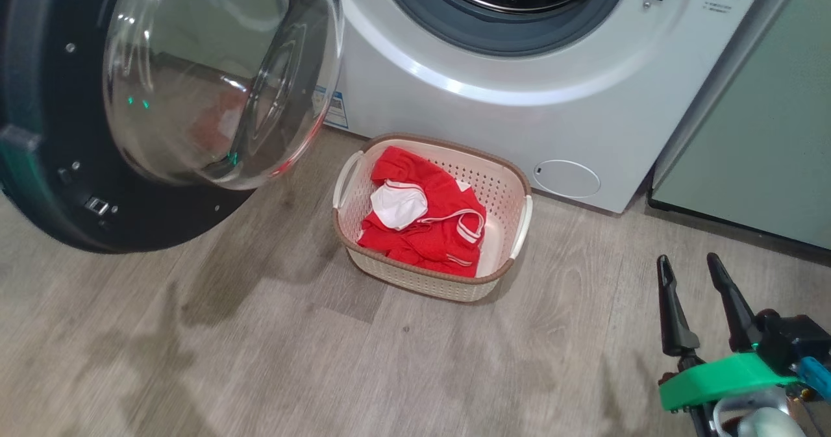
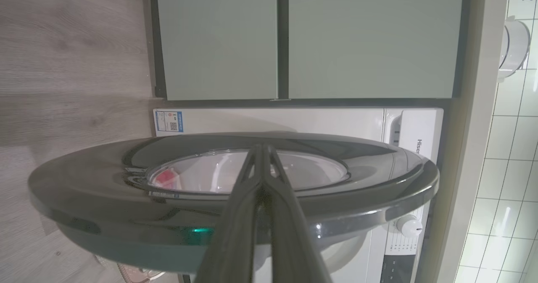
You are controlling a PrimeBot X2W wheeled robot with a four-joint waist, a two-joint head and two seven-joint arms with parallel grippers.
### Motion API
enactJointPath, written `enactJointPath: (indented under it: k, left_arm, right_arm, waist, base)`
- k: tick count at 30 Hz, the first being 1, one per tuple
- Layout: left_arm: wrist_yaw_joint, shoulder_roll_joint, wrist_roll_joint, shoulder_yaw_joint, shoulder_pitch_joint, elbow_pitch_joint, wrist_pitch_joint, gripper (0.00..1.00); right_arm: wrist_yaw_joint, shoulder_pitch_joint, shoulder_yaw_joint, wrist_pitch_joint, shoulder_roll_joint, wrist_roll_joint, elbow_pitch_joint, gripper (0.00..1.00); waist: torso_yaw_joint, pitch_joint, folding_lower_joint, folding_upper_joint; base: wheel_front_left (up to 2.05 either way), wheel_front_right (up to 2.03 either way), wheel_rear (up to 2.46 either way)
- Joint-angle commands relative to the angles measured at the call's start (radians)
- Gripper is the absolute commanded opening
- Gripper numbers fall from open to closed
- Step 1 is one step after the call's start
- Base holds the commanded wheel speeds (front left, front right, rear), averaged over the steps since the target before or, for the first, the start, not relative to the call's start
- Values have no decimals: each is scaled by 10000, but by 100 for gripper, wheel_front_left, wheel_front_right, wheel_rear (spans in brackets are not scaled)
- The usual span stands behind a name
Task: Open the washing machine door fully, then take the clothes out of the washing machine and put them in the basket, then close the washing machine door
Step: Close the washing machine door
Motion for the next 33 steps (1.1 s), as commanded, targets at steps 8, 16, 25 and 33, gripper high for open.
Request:
enactJointPath:
  k: [8, 16, 25, 33]
  left_arm:
    - [-405, 80, 137, -409, -358, -181, 844, 0]
    - [-811, -949, 69, -998, 29, -648, 2339, 0]
    - [-919, -2613, -383, -1523, 607, -1918, 4185, 0]
    - [-579, -3787, -540, -1848, 1333, -3541, 4523, 0]
  right_arm:
    - [-7, -325, 157, -63, -225, -38, -269, 100]
    - [-7, -43, -2, -63, -34, -70, -229, 100]
    - [-7, 57, -125, -63, -1, -80, -264, 100]
    - [-7, -65, -140, -63, 42, -97, -213, 100]
  waist:
    - [-73, -49, 0, 0]
    - [104, -459, 0, 0]
    - [46, -657, 0, 0]
    - [-1058, -541, 0, 0]
  base:
    - [0, 0, 0]
    - [0, 0, 0]
    - [0, 0, 0]
    - [0, 0, 0]
